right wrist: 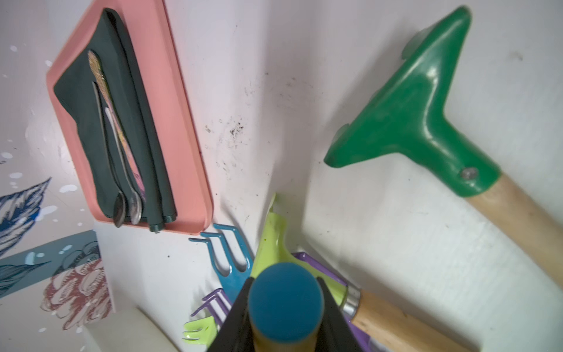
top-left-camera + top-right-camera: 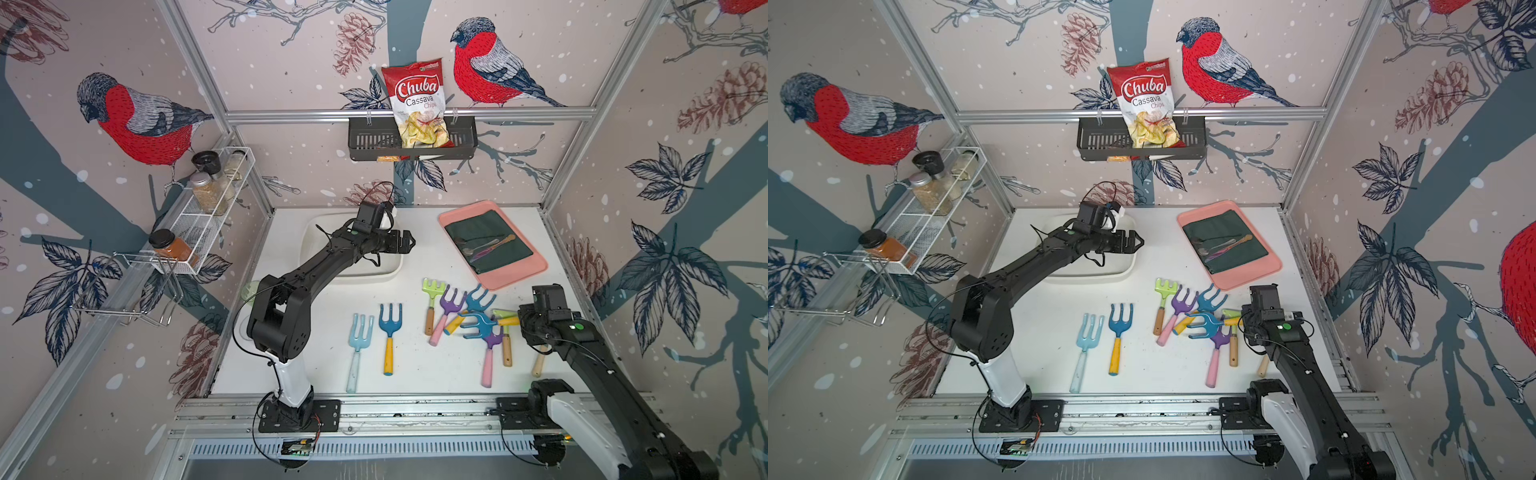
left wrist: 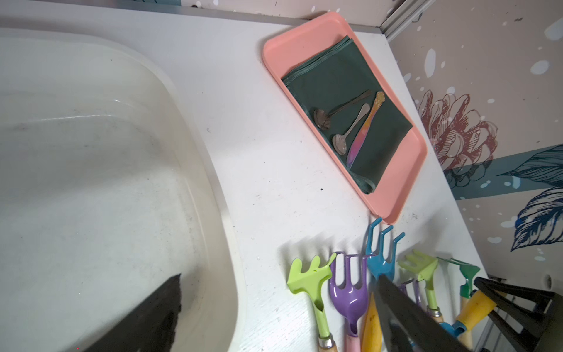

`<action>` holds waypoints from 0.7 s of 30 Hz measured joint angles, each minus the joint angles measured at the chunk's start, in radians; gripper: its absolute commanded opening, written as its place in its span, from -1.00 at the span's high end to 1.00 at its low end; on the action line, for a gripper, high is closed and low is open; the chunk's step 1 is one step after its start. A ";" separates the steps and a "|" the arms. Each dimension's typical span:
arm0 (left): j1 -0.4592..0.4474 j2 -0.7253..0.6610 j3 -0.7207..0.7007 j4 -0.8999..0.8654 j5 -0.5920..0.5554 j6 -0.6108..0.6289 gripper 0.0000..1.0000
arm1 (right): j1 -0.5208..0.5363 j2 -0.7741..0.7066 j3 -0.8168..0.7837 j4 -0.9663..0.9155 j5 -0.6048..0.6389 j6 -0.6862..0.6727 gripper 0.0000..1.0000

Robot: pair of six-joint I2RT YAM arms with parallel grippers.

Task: Put the rake into the storage box
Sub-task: Pick up the rake at the center of the board.

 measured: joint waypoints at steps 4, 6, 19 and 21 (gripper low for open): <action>-0.005 -0.057 -0.002 0.012 0.002 -0.054 -0.96 | 0.057 0.019 0.042 0.010 0.007 0.117 0.81; -0.010 -0.089 -0.008 0.028 0.003 -0.082 -0.96 | 0.094 0.046 0.065 0.029 0.021 0.192 0.81; -0.078 -0.212 -0.199 0.199 0.003 -0.240 -0.95 | 0.222 0.315 0.259 0.255 0.076 0.505 0.84; -0.106 -0.241 -0.253 0.265 -0.002 -0.280 -0.95 | 0.249 0.350 0.283 0.269 0.089 0.530 0.84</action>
